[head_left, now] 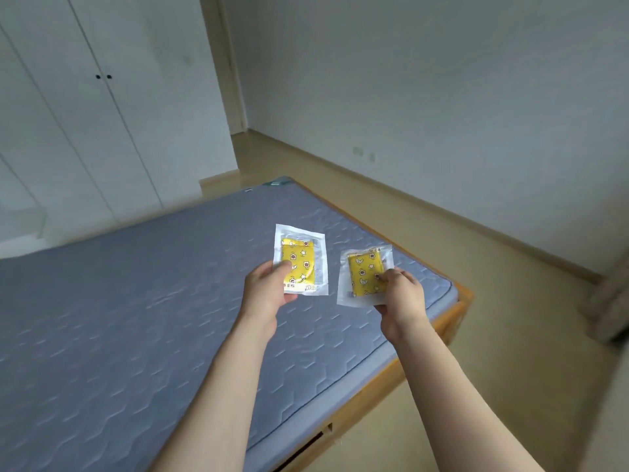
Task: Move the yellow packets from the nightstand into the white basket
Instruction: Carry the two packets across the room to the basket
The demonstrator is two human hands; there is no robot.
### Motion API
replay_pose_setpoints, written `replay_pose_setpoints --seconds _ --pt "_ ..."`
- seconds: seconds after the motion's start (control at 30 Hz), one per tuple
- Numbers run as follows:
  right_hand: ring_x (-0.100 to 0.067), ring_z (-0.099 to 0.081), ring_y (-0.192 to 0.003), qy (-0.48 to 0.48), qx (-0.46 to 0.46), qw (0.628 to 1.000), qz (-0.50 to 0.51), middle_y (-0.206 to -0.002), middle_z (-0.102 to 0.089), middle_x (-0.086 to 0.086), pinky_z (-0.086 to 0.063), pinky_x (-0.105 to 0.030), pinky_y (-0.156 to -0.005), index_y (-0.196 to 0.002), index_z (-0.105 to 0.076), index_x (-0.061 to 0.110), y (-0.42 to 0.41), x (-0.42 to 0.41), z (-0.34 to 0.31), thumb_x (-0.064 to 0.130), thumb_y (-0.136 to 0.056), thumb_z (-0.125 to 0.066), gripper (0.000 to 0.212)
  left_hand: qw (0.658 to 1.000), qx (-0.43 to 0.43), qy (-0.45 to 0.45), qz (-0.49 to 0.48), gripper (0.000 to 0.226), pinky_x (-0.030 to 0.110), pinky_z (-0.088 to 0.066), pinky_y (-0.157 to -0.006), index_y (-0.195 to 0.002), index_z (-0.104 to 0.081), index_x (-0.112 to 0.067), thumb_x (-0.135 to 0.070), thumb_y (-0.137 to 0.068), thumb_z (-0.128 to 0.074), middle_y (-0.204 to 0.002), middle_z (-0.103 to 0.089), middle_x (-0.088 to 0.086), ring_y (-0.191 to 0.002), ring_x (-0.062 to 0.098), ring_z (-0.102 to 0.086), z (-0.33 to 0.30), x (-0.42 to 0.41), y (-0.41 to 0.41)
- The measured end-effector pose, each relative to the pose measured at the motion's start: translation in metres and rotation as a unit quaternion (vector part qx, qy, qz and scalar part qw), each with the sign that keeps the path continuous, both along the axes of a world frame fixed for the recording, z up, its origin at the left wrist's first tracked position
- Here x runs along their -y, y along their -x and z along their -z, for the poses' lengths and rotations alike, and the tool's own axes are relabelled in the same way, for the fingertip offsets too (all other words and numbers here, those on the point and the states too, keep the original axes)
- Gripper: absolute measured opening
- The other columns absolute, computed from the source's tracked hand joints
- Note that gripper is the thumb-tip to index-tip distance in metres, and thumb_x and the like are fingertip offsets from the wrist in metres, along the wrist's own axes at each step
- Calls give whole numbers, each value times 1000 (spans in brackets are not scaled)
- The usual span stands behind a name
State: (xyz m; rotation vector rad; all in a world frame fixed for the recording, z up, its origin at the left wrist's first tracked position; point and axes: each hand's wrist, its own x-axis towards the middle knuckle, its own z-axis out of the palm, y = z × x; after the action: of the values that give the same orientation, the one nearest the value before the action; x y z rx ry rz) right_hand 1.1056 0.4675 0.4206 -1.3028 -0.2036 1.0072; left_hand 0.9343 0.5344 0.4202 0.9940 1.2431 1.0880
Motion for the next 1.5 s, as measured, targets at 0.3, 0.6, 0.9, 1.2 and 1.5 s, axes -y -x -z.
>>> replay_pose_setpoints --seconds 0.3,0.6,0.9,1.2,1.5 --pt "-19 -55 -70 -13 -35 994 106 -77 -60 -1 -41 -28 -62 -93 -59 16 -186 -43 20 5 -92 -46 17 994 -16 -6 104 11 35 -57 -76 -102 -68 -16 -18 -94 -61 -100 -73 6 -89 22 -69 1 -78 -199" --pt "-22 -57 -74 -5 1 987 164 -84 -61 -5 -46 -31 -68 -94 -61 13 -397 -153 2 3 -90 -46 18 987 5 10 159 7 34 -57 -76 -97 -66 -18 -17 -94 -60 -96 -72 4 -87 21 -69 -5 -217 -418" --pt "-18 -57 -70 -7 7 960 278 -77 -63 1 -46 -28 -65 -87 -62 14 -618 -170 12 3 -87 -45 20 966 14 -7 256 8 35 -56 -76 -88 -67 -16 -15 -93 -60 -91 -71 5 -79 20 -68 -12 -267 -678" --pt "-21 -57 -78 -1 47 960 276 -85 -65 -3 -44 -35 -75 -97 -65 9 -859 -216 21 8 -87 -46 22 962 3 -21 272 10 40 -54 -83 -90 -68 -18 -15 -93 -60 -95 -73 5 -86 23 -67 5 -305 -919" --pt "-22 -53 -74 10 44 978 206 -79 -58 -2 -41 -34 -73 -85 -56 15 -1012 -335 -1 5 -88 -47 14 979 16 -28 202 12 36 -54 -75 -98 -70 -11 -15 -93 -60 -99 -73 9 -87 25 -68 -2 -408 -1039"
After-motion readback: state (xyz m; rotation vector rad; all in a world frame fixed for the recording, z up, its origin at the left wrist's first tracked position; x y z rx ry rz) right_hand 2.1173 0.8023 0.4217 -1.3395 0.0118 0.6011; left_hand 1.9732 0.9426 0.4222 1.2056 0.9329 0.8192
